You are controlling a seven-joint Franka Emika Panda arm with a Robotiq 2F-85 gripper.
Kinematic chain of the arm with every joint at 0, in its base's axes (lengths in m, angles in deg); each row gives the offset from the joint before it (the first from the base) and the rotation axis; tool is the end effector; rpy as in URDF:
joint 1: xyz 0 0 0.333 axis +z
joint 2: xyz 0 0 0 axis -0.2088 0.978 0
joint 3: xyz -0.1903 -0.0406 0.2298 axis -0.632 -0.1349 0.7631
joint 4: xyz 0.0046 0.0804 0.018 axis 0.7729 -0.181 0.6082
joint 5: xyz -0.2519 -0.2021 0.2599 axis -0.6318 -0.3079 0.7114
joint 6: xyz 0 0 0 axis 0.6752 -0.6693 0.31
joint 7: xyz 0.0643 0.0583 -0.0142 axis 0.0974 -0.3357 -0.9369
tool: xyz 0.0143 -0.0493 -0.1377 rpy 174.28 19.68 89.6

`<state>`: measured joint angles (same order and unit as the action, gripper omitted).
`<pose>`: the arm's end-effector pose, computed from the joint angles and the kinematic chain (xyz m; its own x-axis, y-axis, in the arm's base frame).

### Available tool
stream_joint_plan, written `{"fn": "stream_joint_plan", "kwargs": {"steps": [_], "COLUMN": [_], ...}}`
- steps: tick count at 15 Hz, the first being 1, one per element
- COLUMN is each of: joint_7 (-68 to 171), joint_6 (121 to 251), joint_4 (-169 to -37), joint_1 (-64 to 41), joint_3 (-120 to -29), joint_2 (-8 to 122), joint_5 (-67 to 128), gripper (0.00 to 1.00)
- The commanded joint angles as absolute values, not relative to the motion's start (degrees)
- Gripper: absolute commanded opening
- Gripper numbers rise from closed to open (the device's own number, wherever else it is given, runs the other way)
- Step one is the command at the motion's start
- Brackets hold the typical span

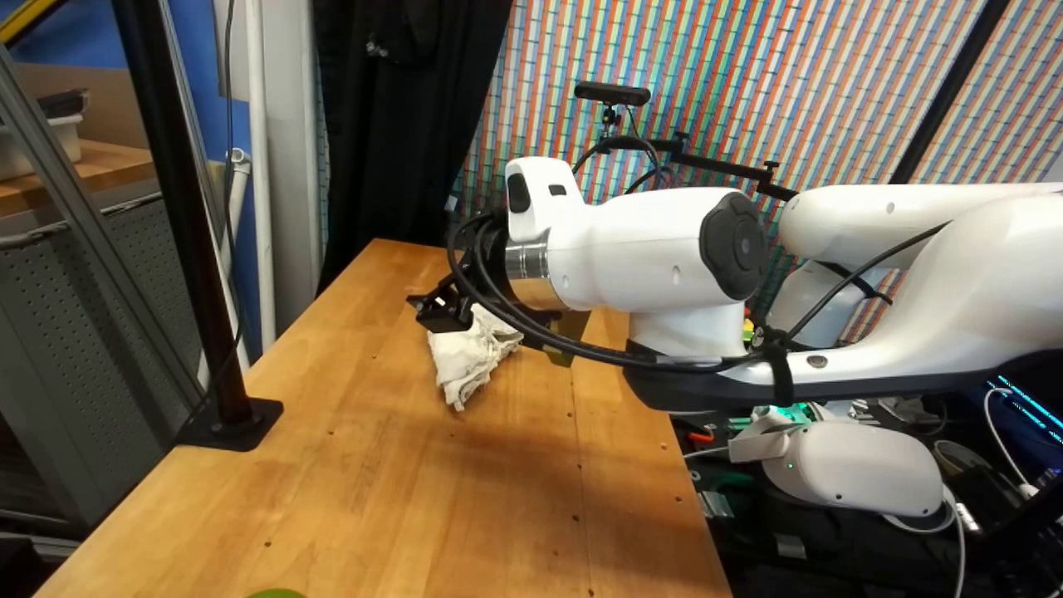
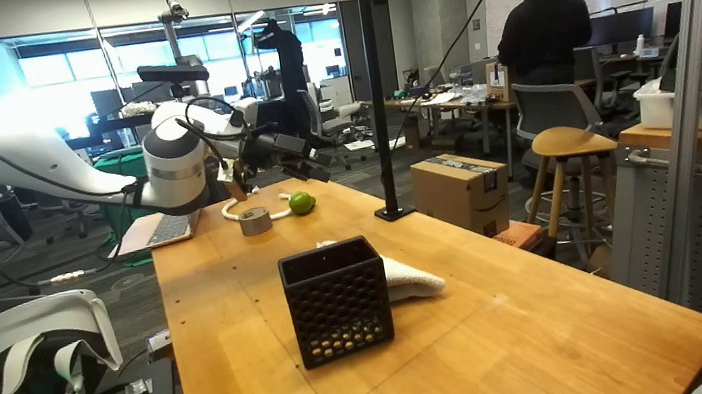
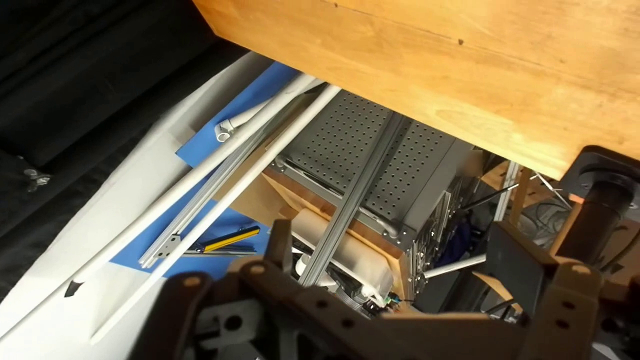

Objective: Put the marker on the cloth, fold the cloth and put it in the box

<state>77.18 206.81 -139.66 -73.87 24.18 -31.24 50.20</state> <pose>0.5088 0.3020 0.2993 0.6195 0.3608 0.6972 -0.1872 -0.7946 0.5775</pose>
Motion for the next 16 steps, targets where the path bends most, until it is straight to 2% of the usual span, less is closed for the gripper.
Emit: {"fn": "stream_joint_plan", "kwargs": {"steps": [1,16], "joint_7": [76.75,77.01], "joint_6": [206.35,205.28], "joint_4": [-139.74,-146.77], "joint_1": [-74.21,-73.74], "joint_3": [25.37,28.97], "joint_2": [-27.69,-26.42], "joint_5": [50.58,52.76], "gripper": [1.0,1.0]}}
